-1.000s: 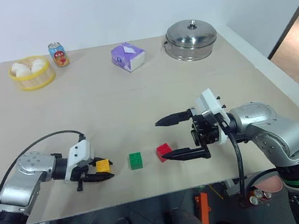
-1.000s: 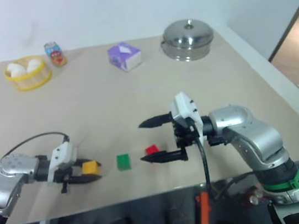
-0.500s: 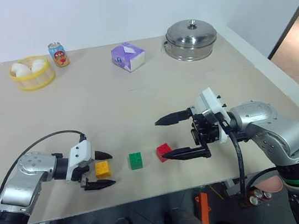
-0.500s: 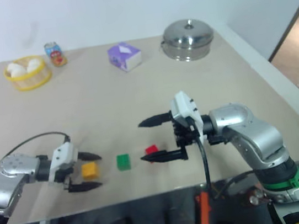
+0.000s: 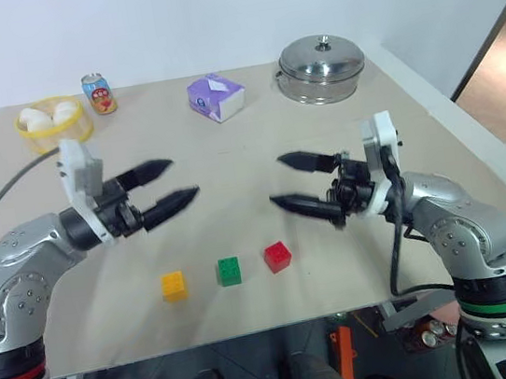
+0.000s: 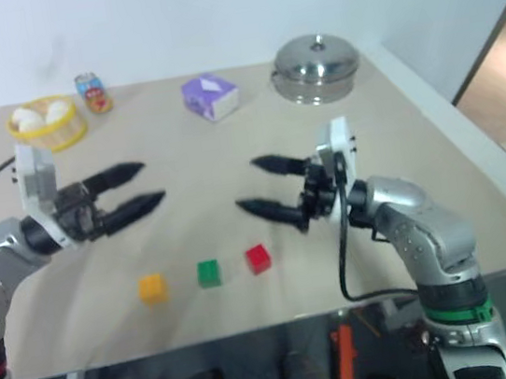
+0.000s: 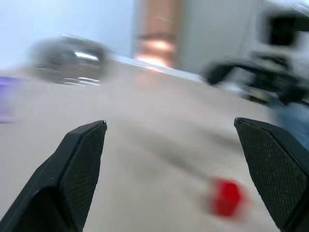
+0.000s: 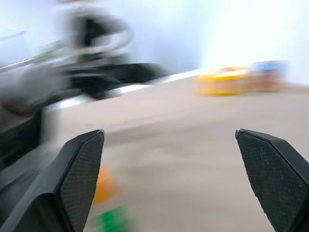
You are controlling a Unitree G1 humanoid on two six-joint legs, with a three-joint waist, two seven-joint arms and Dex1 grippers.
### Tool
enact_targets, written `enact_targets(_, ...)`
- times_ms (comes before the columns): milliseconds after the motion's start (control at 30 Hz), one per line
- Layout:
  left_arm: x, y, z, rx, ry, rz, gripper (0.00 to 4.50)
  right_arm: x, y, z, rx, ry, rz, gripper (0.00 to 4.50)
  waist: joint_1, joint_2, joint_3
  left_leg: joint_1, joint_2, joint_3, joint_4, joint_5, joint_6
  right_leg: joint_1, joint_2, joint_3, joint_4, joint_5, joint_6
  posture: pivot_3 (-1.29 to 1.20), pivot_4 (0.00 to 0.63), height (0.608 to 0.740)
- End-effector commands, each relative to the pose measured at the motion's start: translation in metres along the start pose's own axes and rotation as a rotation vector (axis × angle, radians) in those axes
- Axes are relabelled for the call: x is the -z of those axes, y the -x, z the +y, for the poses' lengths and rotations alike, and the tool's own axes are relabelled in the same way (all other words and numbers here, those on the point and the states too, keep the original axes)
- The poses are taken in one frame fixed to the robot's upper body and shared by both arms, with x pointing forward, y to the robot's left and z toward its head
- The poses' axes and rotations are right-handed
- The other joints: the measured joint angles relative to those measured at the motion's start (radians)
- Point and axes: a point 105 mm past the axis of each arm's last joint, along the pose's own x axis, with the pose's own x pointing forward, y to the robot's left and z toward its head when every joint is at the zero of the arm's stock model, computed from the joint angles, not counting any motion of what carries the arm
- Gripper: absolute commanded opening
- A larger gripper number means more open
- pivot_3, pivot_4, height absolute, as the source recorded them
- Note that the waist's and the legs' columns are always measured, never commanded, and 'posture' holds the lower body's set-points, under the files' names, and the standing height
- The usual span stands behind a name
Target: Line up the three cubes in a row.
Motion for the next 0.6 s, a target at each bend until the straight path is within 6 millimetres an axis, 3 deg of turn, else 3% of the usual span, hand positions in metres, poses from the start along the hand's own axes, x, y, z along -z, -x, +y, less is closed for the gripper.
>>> enact_targets(33, 0.003, 0.02, 0.033, -0.327, -0.121, -0.038, 4.38, 0.018, 0.012, -0.034, 0.291, 0.022, -0.015, 4.5, 0.003, 0.0, 0.0, 0.0, 0.0, 0.0, 0.0, 0.0, 0.0, 0.0, 0.0, 0.0, 0.0, 0.0, 0.0, 0.0, 0.15, 0.74)
enact_targets(167, 0.037, 0.04, 0.049, -0.529, -0.148, -0.006, 4.38, 0.046, 0.017, -0.043, 0.446, 0.059, -0.011, 4.5, 0.004, 0.0, 0.0, -0.001, -0.001, 0.002, -0.001, 0.0, 0.0, -0.002, 0.0, 0.003, 0.0, 0.0, 0.0, 0.0, 0.15, 0.74)
enact_targets(267, 0.057, 0.042, 0.047, -0.55, -0.145, 0.023, 4.38, 0.053, 0.015, -0.045, 0.496, 0.061, -0.032, 4.5, 0.004, 0.0, 0.0, -0.002, -0.001, 0.005, -0.001, 0.0, 0.0, -0.003, -0.001, 0.006, 0.0, 0.001, 0.001, 0.0, 0.15, 0.74)
enact_targets(467, 0.065, 0.042, 0.05, -0.534, -0.15, 0.022, 4.38, 0.053, 0.006, -0.043, 0.46, 0.117, -0.021, 4.5, 0.003, 0.0, 0.0, -0.001, -0.001, 0.009, 0.0, 0.001, 0.002, -0.003, -0.001, 0.01, -0.001, 0.003, -0.001, 0.0, 0.15, 0.74)
enact_targets(600, 0.058, 0.044, 0.049, -0.479, -0.165, 0.002, 4.38, 0.052, 0.006, -0.039, 0.415, 0.128, -0.014, 4.5, 0.003, 0.0, 0.0, 0.0, -0.001, 0.011, 0.0, 0.001, 0.002, -0.003, -0.001, 0.012, -0.001, 0.003, -0.001, 0.0, 0.15, 0.74)
